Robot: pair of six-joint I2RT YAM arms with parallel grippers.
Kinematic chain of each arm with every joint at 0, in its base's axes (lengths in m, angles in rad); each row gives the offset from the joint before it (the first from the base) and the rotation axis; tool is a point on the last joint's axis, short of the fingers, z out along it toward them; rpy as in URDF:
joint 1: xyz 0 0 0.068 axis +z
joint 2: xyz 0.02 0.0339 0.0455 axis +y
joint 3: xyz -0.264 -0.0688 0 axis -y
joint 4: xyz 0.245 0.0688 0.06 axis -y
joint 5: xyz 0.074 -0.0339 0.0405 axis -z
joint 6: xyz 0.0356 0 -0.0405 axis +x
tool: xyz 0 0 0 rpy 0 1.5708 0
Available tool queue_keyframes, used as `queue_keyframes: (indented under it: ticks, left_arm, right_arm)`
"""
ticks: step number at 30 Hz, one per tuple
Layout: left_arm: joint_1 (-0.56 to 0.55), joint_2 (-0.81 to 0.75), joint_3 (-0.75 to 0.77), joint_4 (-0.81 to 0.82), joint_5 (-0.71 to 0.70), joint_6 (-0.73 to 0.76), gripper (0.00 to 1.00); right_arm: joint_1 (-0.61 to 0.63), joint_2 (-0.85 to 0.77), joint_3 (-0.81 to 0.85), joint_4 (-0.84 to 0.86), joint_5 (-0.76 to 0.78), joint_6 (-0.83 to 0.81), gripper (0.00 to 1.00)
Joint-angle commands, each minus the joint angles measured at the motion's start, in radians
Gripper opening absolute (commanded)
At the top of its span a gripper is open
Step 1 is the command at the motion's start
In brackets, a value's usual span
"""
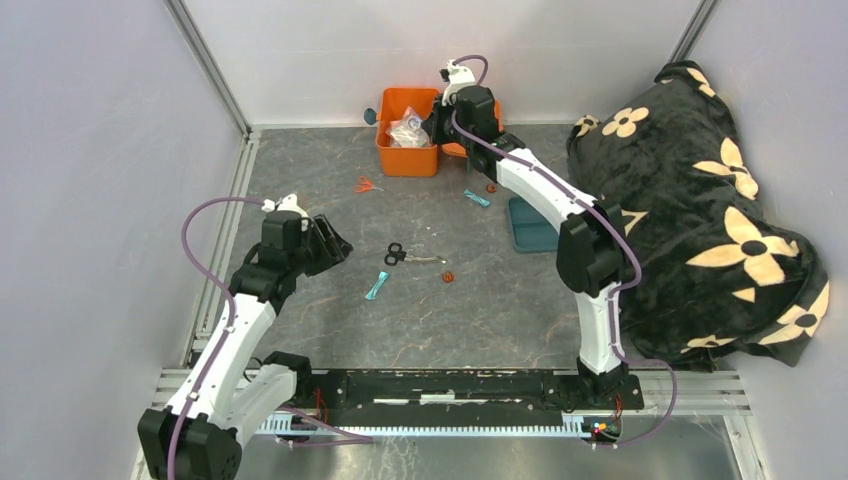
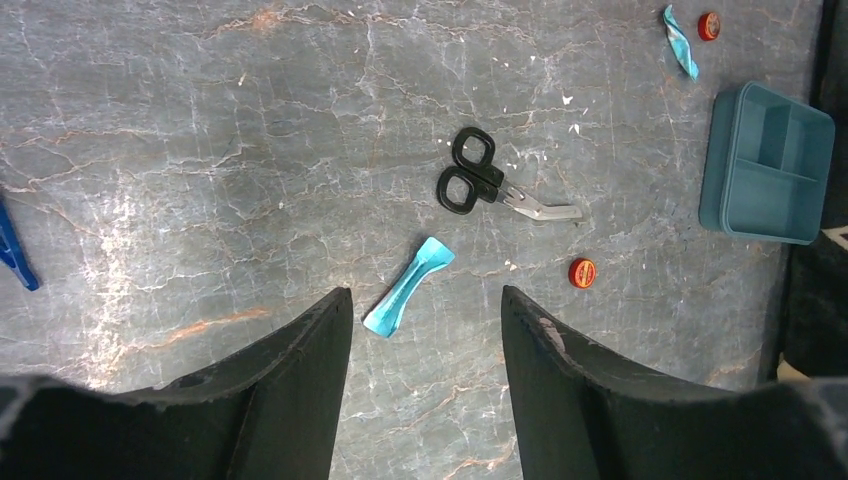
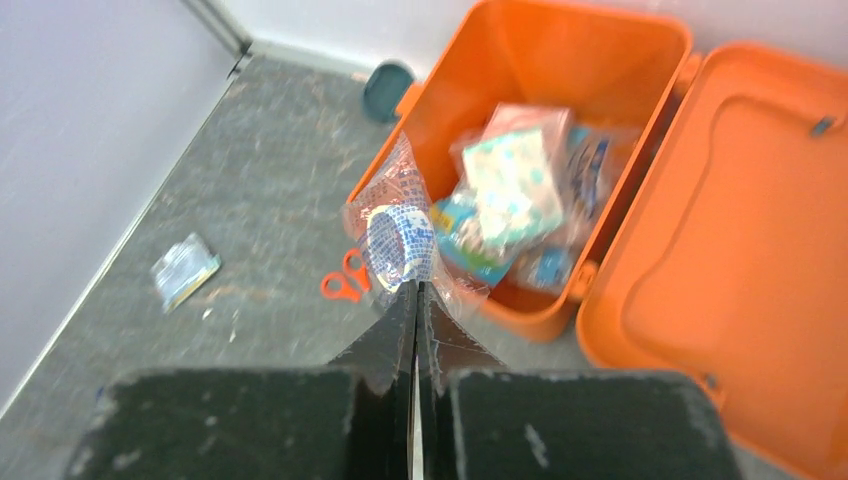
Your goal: Organize the medicine kit
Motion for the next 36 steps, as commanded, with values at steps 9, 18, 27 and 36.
queue_keyframes:
  ticks: [9, 18, 27, 36]
  left_arm:
    - [-0.003, -0.071, 0.023, -0.021, -0.017, 0.035, 0.64]
    - [-0.004, -0.054, 0.024, -0.016, -0.019, 0.035, 0.64]
    - [-0.003, -0.052, 0.101, -0.028, -0.094, 0.048, 0.64]
    - [-0.003, -0.031, 0.18, -0.033, -0.247, 0.029, 0.64]
  right_arm:
    - [-0.011, 0.268, 0.361, 0.189, 0.126, -0.096, 0.32]
    - [-0.029, 0.053, 0.198, 0.186, 0.121, -0.137, 0.5]
    - [-0.074, -0.278, -0.046, 0.047, 0.093, -0.122, 0.6]
    - [-0.119, -0.64, -0.601, 0.128, 0.004, 0.108, 0.65]
